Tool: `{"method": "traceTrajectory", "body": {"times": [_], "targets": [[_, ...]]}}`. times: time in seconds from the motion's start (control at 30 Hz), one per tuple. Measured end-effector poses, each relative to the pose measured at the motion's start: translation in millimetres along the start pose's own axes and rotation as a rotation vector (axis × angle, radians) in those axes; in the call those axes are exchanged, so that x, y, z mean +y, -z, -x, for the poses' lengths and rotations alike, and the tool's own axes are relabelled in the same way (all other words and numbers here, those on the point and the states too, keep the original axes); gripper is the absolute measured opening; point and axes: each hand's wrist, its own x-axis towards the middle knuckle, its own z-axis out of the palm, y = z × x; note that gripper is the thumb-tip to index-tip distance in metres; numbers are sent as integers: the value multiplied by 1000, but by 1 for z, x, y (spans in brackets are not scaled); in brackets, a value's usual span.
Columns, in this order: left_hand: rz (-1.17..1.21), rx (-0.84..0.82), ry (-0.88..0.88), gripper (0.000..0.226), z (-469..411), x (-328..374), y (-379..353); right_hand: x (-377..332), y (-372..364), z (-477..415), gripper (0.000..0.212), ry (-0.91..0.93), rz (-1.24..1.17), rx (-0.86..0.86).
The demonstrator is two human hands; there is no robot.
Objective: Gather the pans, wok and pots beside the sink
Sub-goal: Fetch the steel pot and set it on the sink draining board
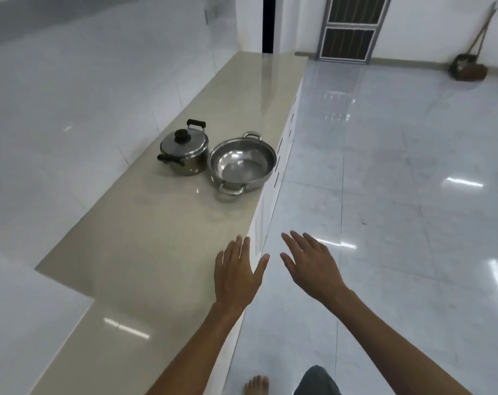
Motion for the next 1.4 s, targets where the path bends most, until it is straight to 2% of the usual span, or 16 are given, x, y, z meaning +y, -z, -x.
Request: {"method": "traceTrajectory", "body": {"times": [0.2, 0.43, 0.5, 0.6, 0.7, 0.87, 1.0, 1.13, 1.4], "targets": [[10, 54, 192, 73, -128, 18, -18, 66, 5, -148, 54, 137, -26, 7], [154, 235, 610, 60, -218, 32, -29, 110, 22, -321, 45, 462, -127, -5], [256, 314, 734, 59, -237, 39, -33, 121, 27, -369, 44, 545, -140, -21], [571, 357, 969, 67, -258, 44, -40, 128, 32, -436, 46, 566, -174, -84], [706, 434, 1132, 55, -271, 41, -53, 132, 25, -492, 46, 597, -240, -118], [812, 606, 1260, 37, -306, 28, -79, 135, -3, -569, 44, 554, -258, -116], [769, 697, 1304, 30, -327, 20, -98, 141, -26, -609, 50, 470, -263, -230], [817, 820, 1361, 25, -336, 26, -105, 146, -39, -633, 46, 517, -263, -285], [769, 928, 1496, 30, -345, 44, -97, 149, -56, -672, 31, 458, -525, -404]]}}
